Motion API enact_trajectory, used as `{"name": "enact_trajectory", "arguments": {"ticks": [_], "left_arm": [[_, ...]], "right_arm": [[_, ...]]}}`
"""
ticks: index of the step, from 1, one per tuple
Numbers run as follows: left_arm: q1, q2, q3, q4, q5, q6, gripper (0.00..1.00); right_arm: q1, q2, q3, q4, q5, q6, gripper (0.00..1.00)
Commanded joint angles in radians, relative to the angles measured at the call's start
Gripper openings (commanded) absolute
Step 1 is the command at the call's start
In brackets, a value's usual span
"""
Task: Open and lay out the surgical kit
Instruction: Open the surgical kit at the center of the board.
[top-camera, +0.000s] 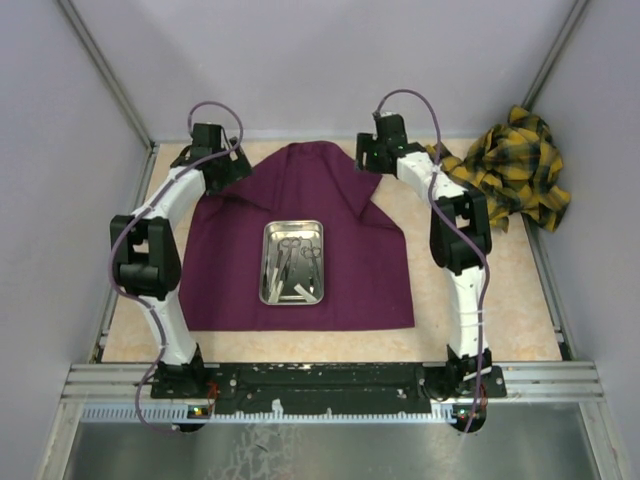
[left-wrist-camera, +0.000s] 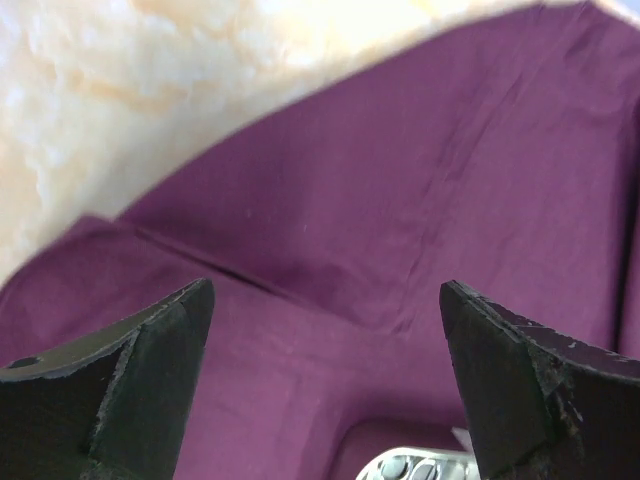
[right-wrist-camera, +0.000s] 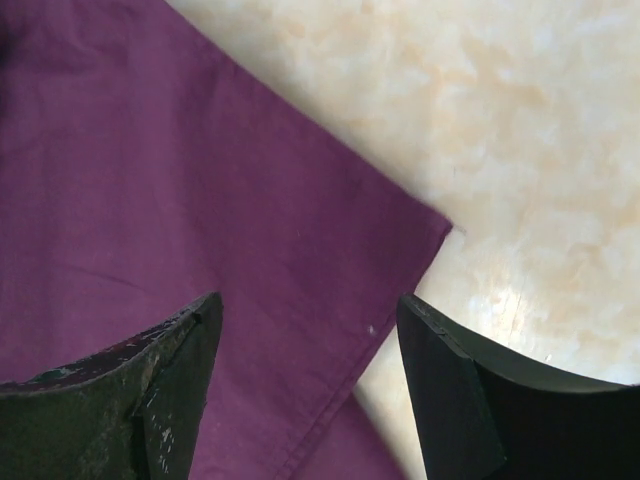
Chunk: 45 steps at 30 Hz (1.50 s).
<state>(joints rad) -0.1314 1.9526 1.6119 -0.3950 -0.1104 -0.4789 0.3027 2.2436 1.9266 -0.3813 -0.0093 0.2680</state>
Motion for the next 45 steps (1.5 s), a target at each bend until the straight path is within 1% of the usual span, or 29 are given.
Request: {"name": "enact_trajectory", "arguments": {"ticks": [1,4,9,14,22,25,30,31,33,34,39,45], "left_arm": [[-0.008,-0.095,-0.094,-0.001,0.035,-0.023,0.99],[-0.010,-0.128,-0.142,-0.004,0.049,-0.032,0.99],[-0.014,-0.185,-0.212,0.007,0.049,-0.040,0.99],[-0.014,-0.211,-0.238,0.010,0.051,-0.042,0.99],[-0.014,-0.207,-0.231,0.012,0.045,-0.038,0.99],[-0.015,-0.203,-0.222,0.011,0.042,-0.037,0.99],[-0.015,-0.194,-0.204,0.002,0.037,-0.035,0.99],[-0.015,-0.192,-0.203,0.002,0.037,-0.036,0.99],[-0.015,-0.190,-0.200,0.001,0.032,-0.036,0.99],[-0.015,-0.189,-0.197,0.000,0.029,-0.036,0.99],[-0.014,-0.190,-0.186,-0.017,0.020,-0.034,0.99],[-0.014,-0.201,-0.184,-0.028,-0.005,-0.024,0.99]], "right_arm": [[-0.006,-0.079,-0.067,-0.035,-0.025,0.104,0.70],[-0.010,-0.085,-0.115,-0.014,-0.029,0.155,0.70],[-0.013,-0.058,-0.137,0.002,-0.022,0.220,0.70],[-0.017,-0.031,-0.144,0.026,0.010,0.277,0.70],[-0.040,0.029,-0.145,0.044,0.024,0.359,0.61],[-0.047,0.049,-0.139,0.064,0.016,0.380,0.52],[-0.064,0.108,-0.071,0.056,0.003,0.388,0.27],[-0.068,0.116,-0.062,0.057,0.003,0.388,0.20],[-0.080,0.126,-0.052,0.067,0.003,0.387,0.02],[-0.087,0.129,-0.047,0.075,0.005,0.388,0.00],[-0.131,0.121,-0.044,0.174,-0.002,0.369,0.00],[-0.149,0.141,0.057,0.214,0.050,0.293,0.00]]}}
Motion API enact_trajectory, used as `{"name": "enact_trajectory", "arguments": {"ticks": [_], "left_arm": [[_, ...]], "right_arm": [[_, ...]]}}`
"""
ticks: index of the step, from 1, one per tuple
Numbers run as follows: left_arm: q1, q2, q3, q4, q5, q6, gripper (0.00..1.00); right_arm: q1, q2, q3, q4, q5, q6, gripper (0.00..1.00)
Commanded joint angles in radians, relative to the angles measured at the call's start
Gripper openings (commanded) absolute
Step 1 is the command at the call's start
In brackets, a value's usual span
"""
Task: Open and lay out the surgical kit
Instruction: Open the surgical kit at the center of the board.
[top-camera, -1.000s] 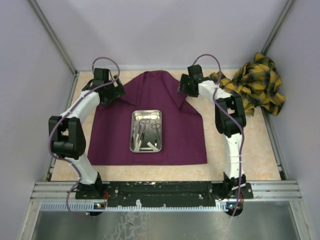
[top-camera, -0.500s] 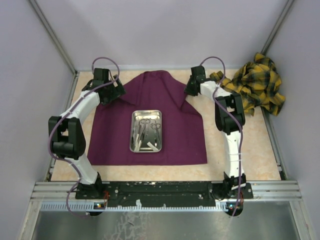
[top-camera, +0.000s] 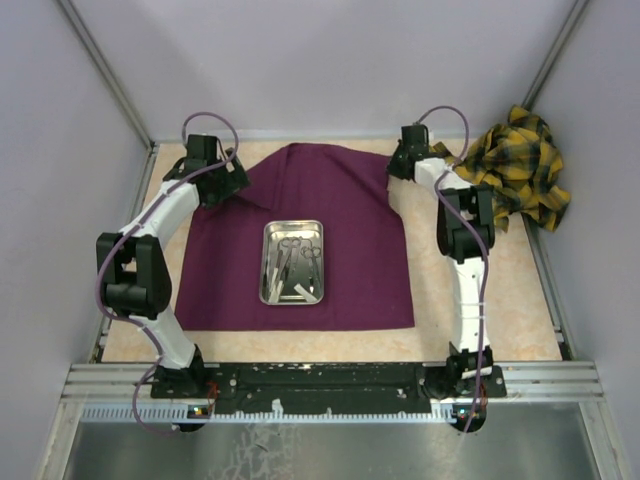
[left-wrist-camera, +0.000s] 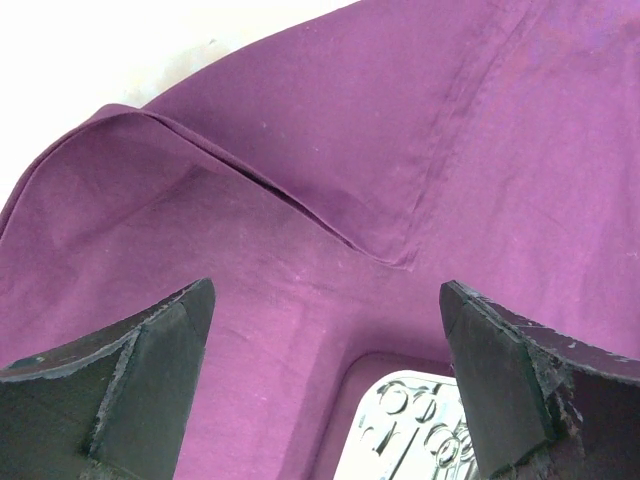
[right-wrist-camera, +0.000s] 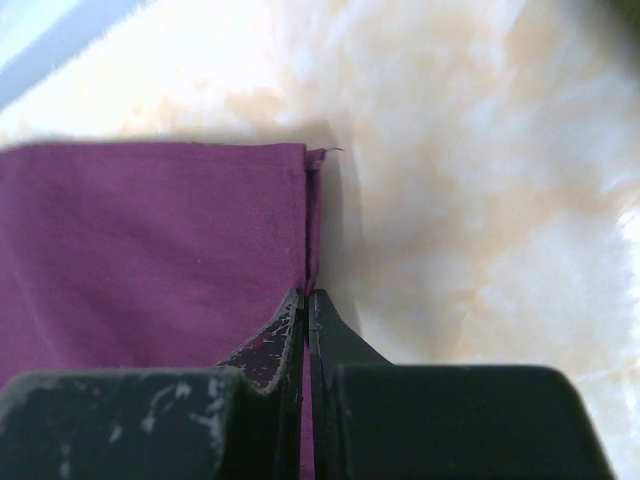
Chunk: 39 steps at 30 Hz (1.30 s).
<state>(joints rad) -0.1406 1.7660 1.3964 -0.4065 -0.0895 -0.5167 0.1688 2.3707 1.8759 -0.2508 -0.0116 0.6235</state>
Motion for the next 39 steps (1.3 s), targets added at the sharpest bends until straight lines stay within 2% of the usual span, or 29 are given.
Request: {"name": "enact_trajectory", "arguments": {"ticks": [1,5,7,9,12,16,22,26,33,39], "left_arm": [[-0.005,-0.015,0.034,-0.019,-0.034,0.014,0.99],[-0.005,-0.020,0.042,-0.034,-0.056,0.019,0.99],[-0.005,-0.018,0.042,-0.039,-0.065,0.020,0.99],[-0.005,-0.012,0.049,-0.055,-0.069,0.022,0.99],[-0.006,0.005,0.067,-0.083,-0.068,0.037,0.99],[-0.010,0.027,0.091,-0.122,-0.053,0.059,0.99],[-0.035,0.069,0.102,-0.098,-0.012,0.107,0.99],[-0.045,0.107,0.117,-0.115,-0.006,0.080,0.99],[-0.047,0.129,0.046,-0.008,-0.010,-0.005,0.99],[-0.047,0.178,0.049,0.055,0.008,-0.063,0.99]], "right_arm": [[-0.017,0.019,0.126,0.092,0.060,-0.077,0.00],[-0.023,0.064,0.250,0.094,0.068,-0.145,0.00],[-0.024,0.104,0.337,0.067,0.058,-0.183,0.20],[-0.025,0.143,0.439,-0.006,0.071,-0.208,0.31],[-0.031,0.127,0.461,-0.051,0.078,-0.214,0.37],[-0.034,-0.016,0.275,0.003,0.067,-0.189,0.44],[-0.034,-0.270,-0.084,0.120,-0.038,-0.101,0.44],[-0.030,-0.396,-0.292,0.178,-0.129,-0.073,0.44],[-0.020,-0.546,-0.511,0.210,-0.212,-0.078,0.44],[-0.018,-0.611,-0.605,0.201,-0.215,-0.112,0.44]]}}
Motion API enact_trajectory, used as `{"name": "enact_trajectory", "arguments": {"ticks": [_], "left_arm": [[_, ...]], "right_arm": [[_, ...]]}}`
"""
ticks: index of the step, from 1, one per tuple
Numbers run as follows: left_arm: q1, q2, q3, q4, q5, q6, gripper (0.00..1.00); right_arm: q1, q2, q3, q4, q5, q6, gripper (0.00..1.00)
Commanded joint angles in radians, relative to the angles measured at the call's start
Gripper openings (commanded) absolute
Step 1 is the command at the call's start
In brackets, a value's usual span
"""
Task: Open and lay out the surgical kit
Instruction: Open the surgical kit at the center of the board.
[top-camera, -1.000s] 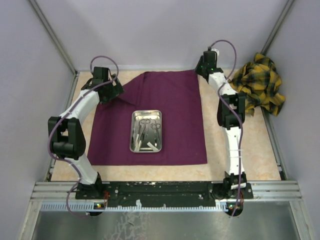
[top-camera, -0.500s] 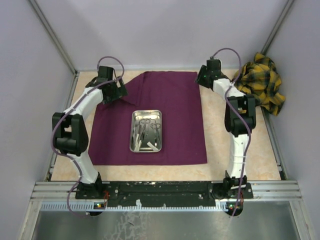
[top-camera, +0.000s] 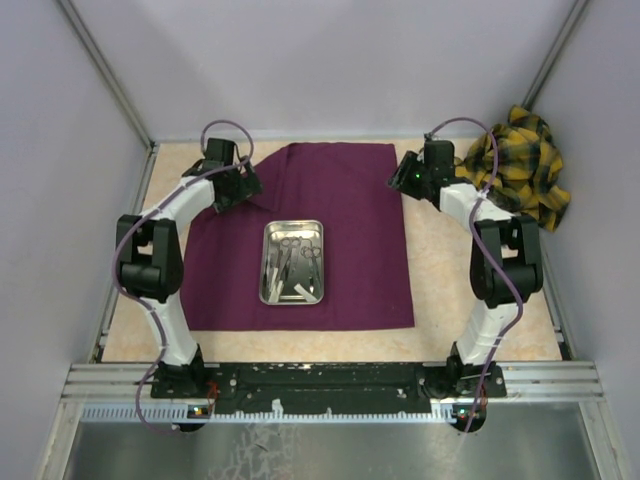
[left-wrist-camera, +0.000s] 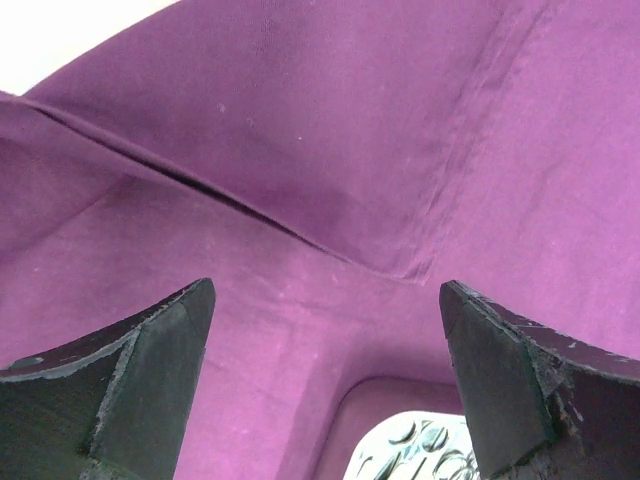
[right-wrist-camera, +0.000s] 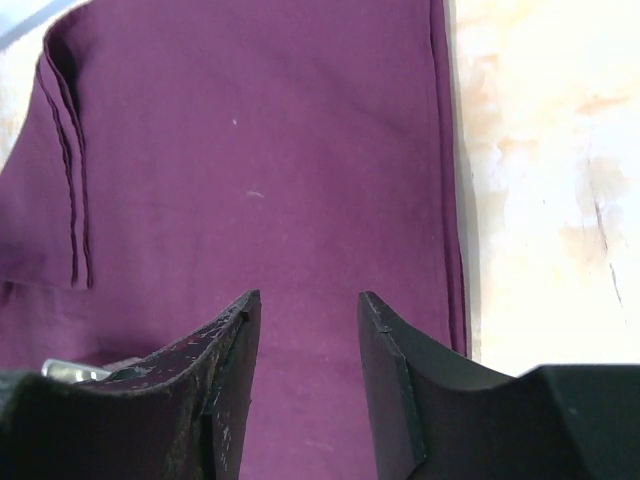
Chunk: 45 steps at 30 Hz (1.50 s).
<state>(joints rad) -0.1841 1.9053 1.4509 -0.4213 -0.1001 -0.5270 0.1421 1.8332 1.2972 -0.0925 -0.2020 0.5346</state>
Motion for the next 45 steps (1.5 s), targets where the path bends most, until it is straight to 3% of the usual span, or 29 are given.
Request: {"name": "enact_trajectory", "arguments": {"ticks": [1,10,13,18,20,26,29,45], "left_arm": [[-0.003,0.048,-0.005,0.079,0.020,-0.057,0.99],[-0.003,0.132,0.071,0.071,-0.011,-0.092,0.99],[-0.003,0.152,0.099,0.074,-0.026,-0.113,0.94],[-0.003,0.184,0.138,0.095,-0.042,-0.145,0.66],[-0.002,0.205,0.156,0.102,-0.049,-0.151,0.51],[0.003,0.251,0.216,0.072,-0.056,-0.152,0.29],[0.020,0.248,0.216,0.073,-0.044,-0.158,0.01],[0.179,0.188,0.138,0.214,0.037,-0.289,0.00]], "right_arm": [[0.008,-0.076,-0.034,0.042,-0.028,-0.027,0.44],[0.008,-0.081,-0.064,0.052,-0.034,-0.033,0.44],[0.008,-0.081,-0.073,0.057,-0.035,-0.032,0.44],[0.008,-0.080,-0.074,0.049,-0.030,-0.047,0.44],[0.008,-0.076,-0.072,0.047,-0.027,-0.052,0.44],[0.007,-0.068,-0.068,0.039,-0.024,-0.064,0.43],[0.007,-0.063,-0.062,0.038,-0.027,-0.065,0.43],[0.008,-0.064,-0.084,0.049,-0.056,-0.055,0.41]]}}
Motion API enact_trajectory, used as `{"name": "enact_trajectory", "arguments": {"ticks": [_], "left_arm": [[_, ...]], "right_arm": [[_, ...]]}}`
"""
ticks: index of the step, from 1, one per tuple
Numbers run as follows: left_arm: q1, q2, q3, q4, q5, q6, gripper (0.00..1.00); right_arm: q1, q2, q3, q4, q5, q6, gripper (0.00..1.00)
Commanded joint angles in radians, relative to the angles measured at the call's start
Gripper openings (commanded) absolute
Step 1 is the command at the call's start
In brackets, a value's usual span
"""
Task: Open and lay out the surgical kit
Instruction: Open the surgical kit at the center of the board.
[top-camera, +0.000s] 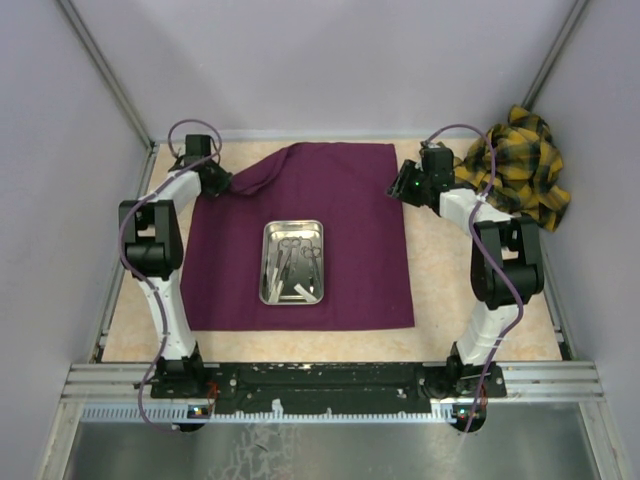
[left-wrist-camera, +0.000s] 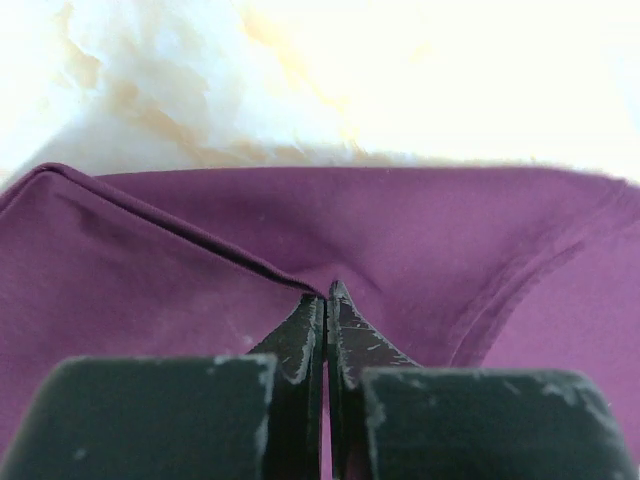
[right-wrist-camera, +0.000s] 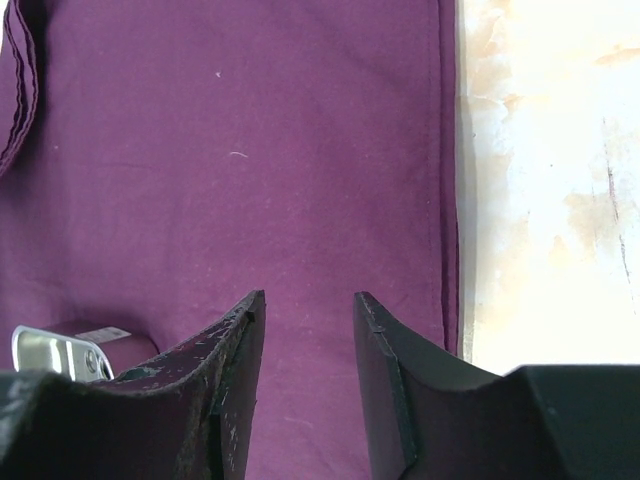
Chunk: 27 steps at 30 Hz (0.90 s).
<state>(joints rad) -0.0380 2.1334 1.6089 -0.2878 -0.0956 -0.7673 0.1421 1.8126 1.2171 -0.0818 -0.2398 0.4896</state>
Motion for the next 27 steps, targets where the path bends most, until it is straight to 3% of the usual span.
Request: {"name": "enact_trajectory", "arguments": {"ticks": [1,6,20,27], "left_arm": [[0.043,-0.039,-0.026,0.108,0.036,-0.054,0.00],[0.084,-0.024,-0.045,0.194,0.083,-0.089,0.00],[0.107,0.111,0.095,0.255,0.158,-0.208,0.00],[0.111,0.171,0.154,0.286,0.174,-0.251,0.27]], "right_arm": [[0.008,-0.045,-0.008,0.039,-0.019,-0.010,0.41],[0.008,-0.057,-0.031,0.040,-0.015,-0.013,0.41],[0.011,-0.061,-0.065,0.056,-0.045,-0.013,0.40],[0.019,-0.045,-0.070,0.066,-0.064,-0.017,0.40]]}}
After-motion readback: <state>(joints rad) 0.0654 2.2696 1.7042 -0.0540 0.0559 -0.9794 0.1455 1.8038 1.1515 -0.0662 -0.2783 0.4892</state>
